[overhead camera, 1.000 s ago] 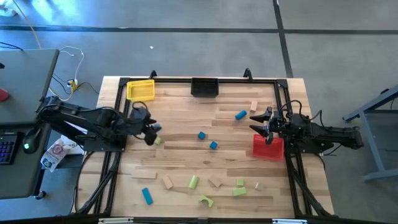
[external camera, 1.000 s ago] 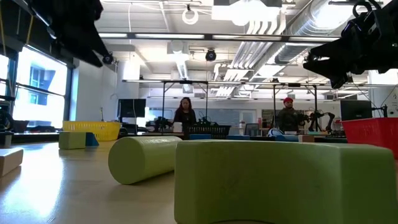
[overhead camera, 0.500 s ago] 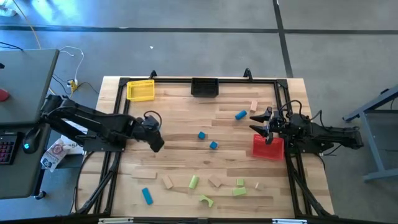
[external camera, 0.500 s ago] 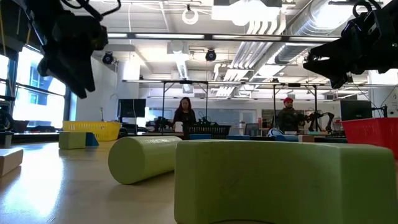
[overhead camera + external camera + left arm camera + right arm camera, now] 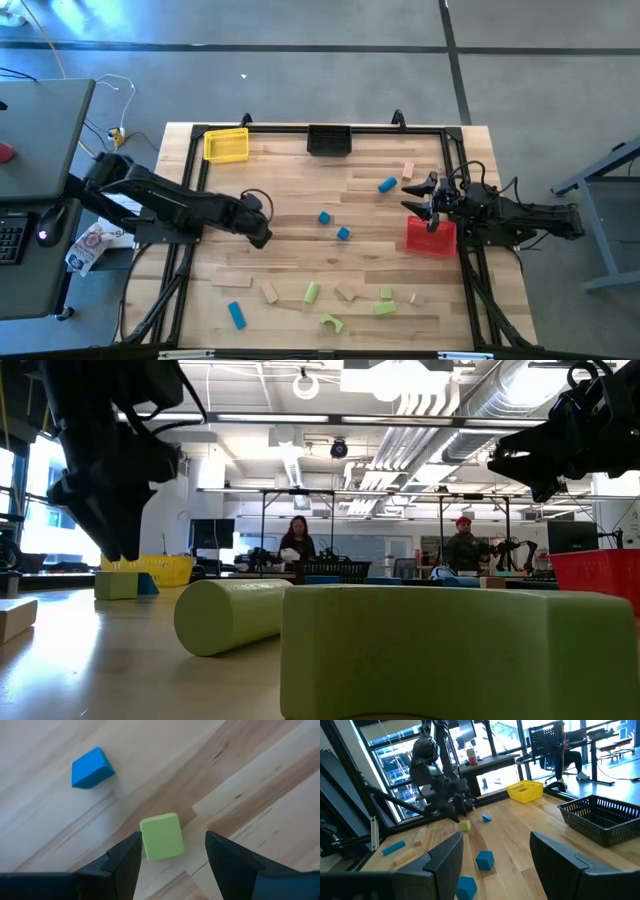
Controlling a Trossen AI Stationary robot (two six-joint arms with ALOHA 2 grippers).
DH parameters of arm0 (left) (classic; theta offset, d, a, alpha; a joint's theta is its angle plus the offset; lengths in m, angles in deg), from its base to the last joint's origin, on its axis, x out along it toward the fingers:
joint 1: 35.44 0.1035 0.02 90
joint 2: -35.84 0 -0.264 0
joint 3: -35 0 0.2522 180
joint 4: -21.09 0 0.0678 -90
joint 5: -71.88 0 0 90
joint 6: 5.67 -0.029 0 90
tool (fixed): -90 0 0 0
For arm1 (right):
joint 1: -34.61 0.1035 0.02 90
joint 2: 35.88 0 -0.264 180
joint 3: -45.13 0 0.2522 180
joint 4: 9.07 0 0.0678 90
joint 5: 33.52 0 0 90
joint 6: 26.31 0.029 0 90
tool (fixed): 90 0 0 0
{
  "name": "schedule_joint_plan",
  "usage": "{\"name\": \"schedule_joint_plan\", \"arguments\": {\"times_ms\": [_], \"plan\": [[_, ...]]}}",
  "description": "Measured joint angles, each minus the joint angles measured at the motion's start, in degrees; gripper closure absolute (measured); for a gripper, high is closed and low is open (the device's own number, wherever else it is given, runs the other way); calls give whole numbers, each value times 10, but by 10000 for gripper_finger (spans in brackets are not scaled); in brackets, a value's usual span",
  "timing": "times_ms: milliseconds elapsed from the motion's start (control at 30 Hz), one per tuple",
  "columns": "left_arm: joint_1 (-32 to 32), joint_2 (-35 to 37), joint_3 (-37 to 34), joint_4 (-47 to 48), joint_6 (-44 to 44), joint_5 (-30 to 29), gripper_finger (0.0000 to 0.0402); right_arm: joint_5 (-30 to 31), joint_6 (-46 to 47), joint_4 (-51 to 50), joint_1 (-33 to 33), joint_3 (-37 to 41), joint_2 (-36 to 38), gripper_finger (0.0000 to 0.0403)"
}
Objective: Sort & place blocks by color
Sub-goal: Put the green block into the black basket
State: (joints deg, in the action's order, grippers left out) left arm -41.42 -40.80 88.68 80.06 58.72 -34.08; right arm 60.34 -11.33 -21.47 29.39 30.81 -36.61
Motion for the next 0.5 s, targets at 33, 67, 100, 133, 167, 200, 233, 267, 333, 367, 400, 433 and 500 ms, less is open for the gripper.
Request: {"name": "schedule_joint_plan", "arguments": {"times_ms": [33, 67, 100, 133, 167, 200, 233, 267, 333, 367, 400, 433, 500], "plan": [[0, -5, 0, 0, 1, 0, 198, 0, 0, 0, 0, 0, 0, 187], [0, -10, 0, 0, 2, 0, 198, 0, 0, 0, 0, 0, 0, 187], [0, -16, 0, -1, 5, 0, 198, 0, 0, 0, 0, 0, 0, 187], [0, -22, 0, -1, 8, 0, 198, 0, 0, 0, 0, 0, 0, 187], [0, -26, 0, -1, 10, 0, 198, 0, 0, 0, 0, 0, 0, 187], [0, -31, 0, -3, 10, 0, 198, 0, 0, 0, 0, 0, 0, 187], [0, -36, 0, -4, 11, 0, 198, 0, 0, 0, 0, 0, 0, 187], [0, -41, 0, -3, 14, 0, 198, 0, 0, 0, 0, 0, 0, 187], [0, -52, 0, -3, 15, 3, 198, 0, 0, 0, 0, 0, 0, 187], [0, -59, 0, -4, 15, 3, 198, 0, 0, 0, 0, 0, 0, 187], [0, -65, 0, -4, 15, 3, 198, 0, 0, 0, 0, 0, 0, 187], [0, -70, 0, -4, 15, 3, 198, 0, 0, 0, 0, 0, 0, 187], [0, -81, 0, -6, 15, 3, 198, 0, 0, 0, 0, 0, 0, 187]]}}
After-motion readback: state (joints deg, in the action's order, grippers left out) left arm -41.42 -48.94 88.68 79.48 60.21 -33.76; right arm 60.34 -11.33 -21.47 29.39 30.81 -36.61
